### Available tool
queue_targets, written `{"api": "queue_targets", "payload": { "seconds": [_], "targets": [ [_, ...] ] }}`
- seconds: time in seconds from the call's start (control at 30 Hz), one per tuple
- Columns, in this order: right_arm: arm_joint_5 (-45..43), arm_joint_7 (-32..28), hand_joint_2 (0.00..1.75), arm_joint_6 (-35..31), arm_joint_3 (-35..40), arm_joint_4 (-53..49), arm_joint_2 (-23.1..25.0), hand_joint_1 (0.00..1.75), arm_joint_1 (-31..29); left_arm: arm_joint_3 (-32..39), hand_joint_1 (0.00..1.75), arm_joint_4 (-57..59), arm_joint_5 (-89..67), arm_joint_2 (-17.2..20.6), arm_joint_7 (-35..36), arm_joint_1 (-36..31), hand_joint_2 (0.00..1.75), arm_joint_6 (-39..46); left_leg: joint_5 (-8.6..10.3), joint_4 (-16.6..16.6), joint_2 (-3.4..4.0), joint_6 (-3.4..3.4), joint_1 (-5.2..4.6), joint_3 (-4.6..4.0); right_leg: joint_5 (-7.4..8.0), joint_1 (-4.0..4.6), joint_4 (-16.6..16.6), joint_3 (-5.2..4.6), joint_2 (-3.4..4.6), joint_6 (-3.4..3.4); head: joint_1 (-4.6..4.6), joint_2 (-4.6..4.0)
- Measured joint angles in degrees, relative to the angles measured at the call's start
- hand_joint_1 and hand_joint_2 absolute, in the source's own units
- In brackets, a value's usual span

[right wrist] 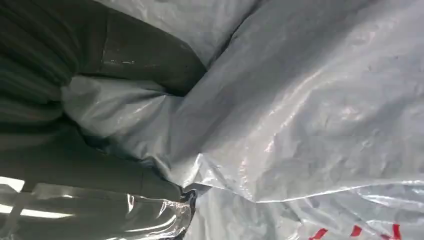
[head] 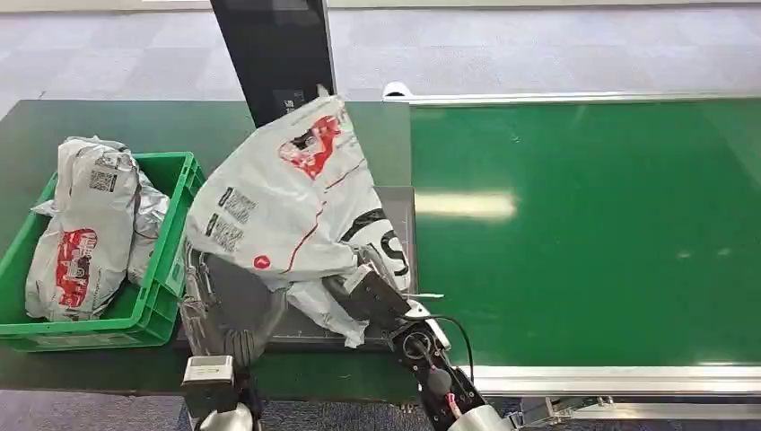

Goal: Moved the parcel from conveyor to table for the left to box.

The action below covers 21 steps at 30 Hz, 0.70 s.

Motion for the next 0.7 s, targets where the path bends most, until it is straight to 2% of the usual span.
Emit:
{"api": "queue_targets", "payload": {
  "seconds": [0.03, 0.13, 0.23, 0.37, 0.5, 0.63, 0.7],
  "targets": [
    [-0.2, 0.0, 1.75, 0.0, 0.8, 0.0, 0.0, 0.0, 0.0, 0.2, 0.0, -0.7, 0.0, 0.2, 0.0, 0.2, 1.75, 0.0, 0.0, 0.0, 0.0, 0.0, 0.0, 0.0, 0.0, 0.0, 0.0, 0.0, 0.0, 0.0, 0.0, -0.02],
    [-1.6, 0.1, 1.75, -0.2, 2.4, 0.0, 0.0, 0.0, 0.0, 0.4, 0.0, -1.8, 0.5, 0.7, 0.0, 0.5, 1.75, 0.0, 0.0, 0.0, -0.02, 0.0, -0.01, -0.01, 0.0, -0.01, 0.0, 0.05, -0.01, 0.0, 0.02, -0.02],
    [-9.7, 1.2, 1.75, -2.4, 6.1, 0.9, 0.0, 0.0, -0.6, 0.9, 0.0, -2.0, 0.9, 1.9, 0.0, 0.7, 1.75, -0.2, 0.0, 0.0, 0.0, 0.0, -0.02, 0.01, 0.01, -0.02, 0.0, 0.04, 0.0, 0.01, 0.0, 0.0],
    [-17.4, -1.2, 1.75, -2.1, 10.2, 3.7, 0.0, 0.0, -1.9, 1.2, 0.0, -2.0, -2.8, 3.5, 0.0, 0.6, 1.75, 0.0, 0.01, 0.0, -0.03, 0.0, -0.01, 0.01, 0.01, -0.02, 0.0, 0.04, -0.02, 0.0, 0.0, 0.0],
    [-15.7, -3.2, 1.75, 1.6, 11.7, 2.2, 0.0, 0.0, -1.7, 2.4, 0.0, -2.8, -8.3, 5.0, 0.0, 0.3, 1.75, 0.0, 0.01, 0.0, 0.03, -0.01, -0.01, 0.02, 0.01, -0.01, 0.0, 0.0, 0.0, 0.0, 0.02, 0.0],
    [-15.1, -3.3, 1.75, 1.7, 12.0, -3.5, -0.1, 0.0, -0.2, 2.8, 0.0, -3.2, -9.5, 6.7, 0.0, -1.7, 1.75, -0.3, 0.01, 0.0, -0.02, -0.01, 0.0, 0.02, -0.01, -0.01, 0.0, 0.0, -0.06, -0.01, 0.04, -0.02],
    [-15.0, -3.3, 1.75, 0.8, 11.8, -7.4, -0.6, 0.0, 1.0, 3.7, 0.0, -2.8, -11.2, 6.8, 0.0, -4.1, 1.75, -3.1, 0.01, 0.0, -0.03, -0.01, -0.01, 0.02, 0.0, -0.01, 0.0, 0.01, -0.05, 0.0, 0.04, -0.02]
  ]
}}
